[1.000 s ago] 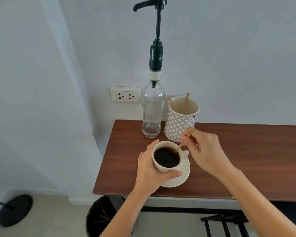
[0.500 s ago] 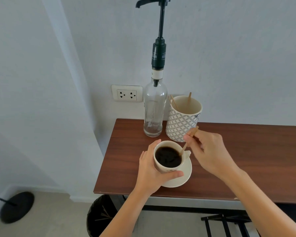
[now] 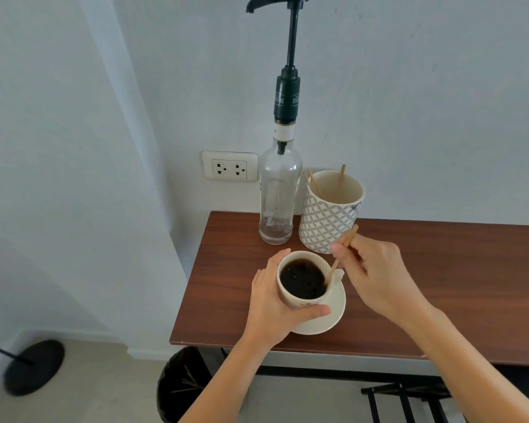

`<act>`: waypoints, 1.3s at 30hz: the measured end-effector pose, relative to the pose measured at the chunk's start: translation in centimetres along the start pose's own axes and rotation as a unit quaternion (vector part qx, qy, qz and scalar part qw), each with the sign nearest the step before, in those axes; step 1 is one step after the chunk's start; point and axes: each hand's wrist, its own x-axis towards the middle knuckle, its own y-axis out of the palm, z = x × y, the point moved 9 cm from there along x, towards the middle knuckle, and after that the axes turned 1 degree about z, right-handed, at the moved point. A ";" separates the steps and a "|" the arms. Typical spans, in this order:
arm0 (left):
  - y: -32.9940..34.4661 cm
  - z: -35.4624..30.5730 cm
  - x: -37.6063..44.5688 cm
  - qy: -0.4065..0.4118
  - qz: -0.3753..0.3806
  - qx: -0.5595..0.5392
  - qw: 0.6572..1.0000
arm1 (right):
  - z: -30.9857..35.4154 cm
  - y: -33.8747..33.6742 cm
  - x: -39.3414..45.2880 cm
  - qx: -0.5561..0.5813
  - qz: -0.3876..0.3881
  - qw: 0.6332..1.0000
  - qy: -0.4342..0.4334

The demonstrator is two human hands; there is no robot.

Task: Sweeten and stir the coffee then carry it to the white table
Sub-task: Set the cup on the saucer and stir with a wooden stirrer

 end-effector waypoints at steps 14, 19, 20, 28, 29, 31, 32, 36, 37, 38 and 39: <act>0.1 0.2 0.0 -0.003 0.000 0.003 1.000 | 0.9 0.6 -0.3 -0.019 0.005 1.000 -0.004; 0.1 0.1 0.1 -0.001 0.003 -0.004 1.000 | 2.6 2.7 0.1 0.064 0.002 0.998 -0.009; 0.1 0.0 0.1 0.001 0.003 -0.001 1.000 | 2.5 2.7 0.6 0.059 -0.007 0.998 -0.015; 0.1 0.3 0.0 -0.001 -0.001 0.004 1.000 | 0.6 0.9 -0.5 0.006 0.022 0.999 0.030; 0.1 0.3 0.1 -0.001 0.002 0.005 1.000 | 1.0 1.6 -0.8 0.034 0.033 0.998 0.036; 0.2 0.3 0.1 0.002 0.004 0.007 1.000 | 2.1 2.6 -0.7 0.079 0.022 0.996 0.031; 0.1 0.2 0.1 0.003 0.002 0.008 1.000 | 2.5 2.7 -0.3 0.085 0.005 0.996 0.020; 0.0 -0.1 0.0 0.005 -0.002 0.013 1.000 | 1.5 1.3 1.2 0.007 -0.031 0.999 -0.007; 0.0 -0.1 0.0 0.003 -0.002 0.014 1.000 | 0.9 0.8 1.2 -0.017 -0.027 0.999 0.001; 0.0 -0.1 0.0 0.001 -0.003 0.014 1.000 | 0.3 0.4 0.9 -0.028 -0.017 0.999 0.012; 0.0 0.0 0.0 0.000 -0.003 0.014 1.000 | 0.1 0.3 0.5 -0.027 -0.003 0.999 0.023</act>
